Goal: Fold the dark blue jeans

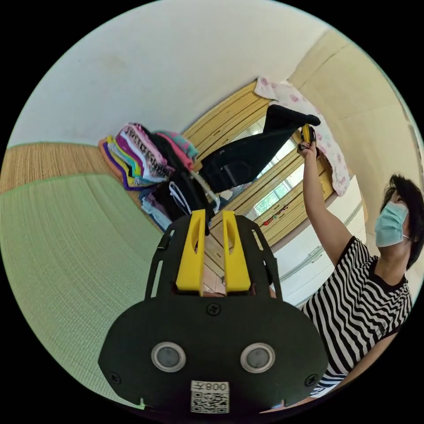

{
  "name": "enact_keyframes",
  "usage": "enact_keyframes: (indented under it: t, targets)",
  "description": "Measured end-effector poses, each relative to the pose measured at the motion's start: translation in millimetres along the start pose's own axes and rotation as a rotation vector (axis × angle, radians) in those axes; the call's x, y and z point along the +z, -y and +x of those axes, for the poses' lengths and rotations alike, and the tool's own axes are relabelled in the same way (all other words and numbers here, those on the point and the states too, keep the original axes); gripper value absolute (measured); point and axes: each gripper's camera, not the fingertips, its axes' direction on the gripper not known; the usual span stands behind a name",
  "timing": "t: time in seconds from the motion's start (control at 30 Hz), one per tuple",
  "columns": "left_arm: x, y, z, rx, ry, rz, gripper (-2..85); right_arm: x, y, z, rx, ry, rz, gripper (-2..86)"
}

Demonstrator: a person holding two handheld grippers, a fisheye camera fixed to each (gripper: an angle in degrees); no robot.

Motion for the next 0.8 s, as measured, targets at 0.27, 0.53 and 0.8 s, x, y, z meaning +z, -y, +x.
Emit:
enact_keyframes:
  t: [0.27,0.53,0.8]
  targets:
    - [-91,-53,124,0.249,0.298,-0.032,15.0,87,-95,-105,0.078,0.306,-0.152,2.2]
    - [-210,-181,154,-0.052,0.71,-0.006,0.4,225,-276,-183,0.255,0.619,-0.437,2.0]
    - [-357,-197,218,-0.084,0.975,0.136,-0.5,314,-359,-210,0.357,0.699,-0.466,2.1]
